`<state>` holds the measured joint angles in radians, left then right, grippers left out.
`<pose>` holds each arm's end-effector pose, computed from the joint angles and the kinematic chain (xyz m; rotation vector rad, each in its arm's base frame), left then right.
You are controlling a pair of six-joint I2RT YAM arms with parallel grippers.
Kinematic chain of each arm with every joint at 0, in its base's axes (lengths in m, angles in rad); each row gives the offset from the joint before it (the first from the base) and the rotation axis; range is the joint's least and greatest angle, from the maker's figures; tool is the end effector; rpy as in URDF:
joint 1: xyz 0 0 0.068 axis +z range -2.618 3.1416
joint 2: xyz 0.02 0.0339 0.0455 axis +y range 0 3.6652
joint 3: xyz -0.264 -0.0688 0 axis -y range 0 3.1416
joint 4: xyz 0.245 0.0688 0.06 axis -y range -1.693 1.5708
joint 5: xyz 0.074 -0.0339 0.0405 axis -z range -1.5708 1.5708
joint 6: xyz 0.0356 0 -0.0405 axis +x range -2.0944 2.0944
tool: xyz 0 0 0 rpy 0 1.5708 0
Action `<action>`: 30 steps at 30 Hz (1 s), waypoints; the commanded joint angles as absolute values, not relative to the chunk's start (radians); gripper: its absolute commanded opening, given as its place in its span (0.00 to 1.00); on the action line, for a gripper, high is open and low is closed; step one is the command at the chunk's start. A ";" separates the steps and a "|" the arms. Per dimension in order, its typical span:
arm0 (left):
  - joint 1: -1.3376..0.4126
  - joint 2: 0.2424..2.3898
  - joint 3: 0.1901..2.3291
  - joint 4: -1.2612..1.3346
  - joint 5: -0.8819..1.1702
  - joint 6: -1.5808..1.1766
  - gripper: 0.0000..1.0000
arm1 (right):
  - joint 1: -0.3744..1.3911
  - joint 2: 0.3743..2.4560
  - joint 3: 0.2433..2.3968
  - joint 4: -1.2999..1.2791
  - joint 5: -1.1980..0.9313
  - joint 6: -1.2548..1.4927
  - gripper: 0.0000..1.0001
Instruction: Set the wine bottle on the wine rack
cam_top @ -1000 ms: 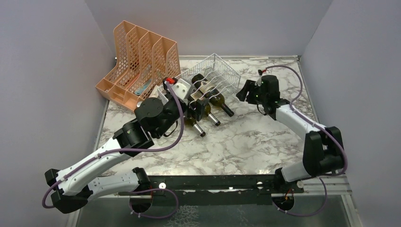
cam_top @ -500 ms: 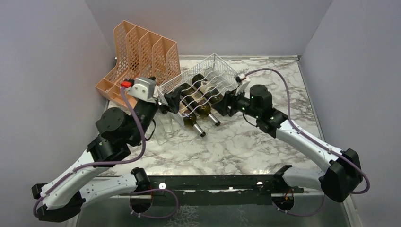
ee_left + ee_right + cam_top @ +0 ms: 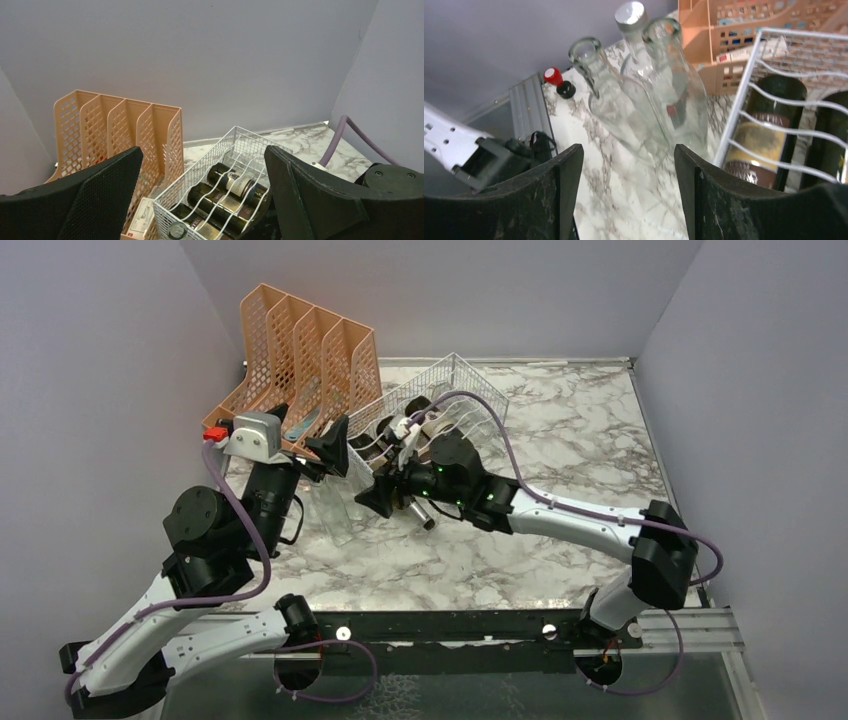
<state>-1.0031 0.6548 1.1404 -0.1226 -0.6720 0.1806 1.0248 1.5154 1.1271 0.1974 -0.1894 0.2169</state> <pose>0.0695 -0.0678 0.4779 0.1592 1.2852 -0.2996 0.1822 0.3127 0.3192 -0.8740 1.6700 1.0473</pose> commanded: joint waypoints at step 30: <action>-1.002 0.546 1.091 -0.090 -0.819 0.238 0.99 | 1.154 1.914 1.508 0.332 -0.076 0.088 0.33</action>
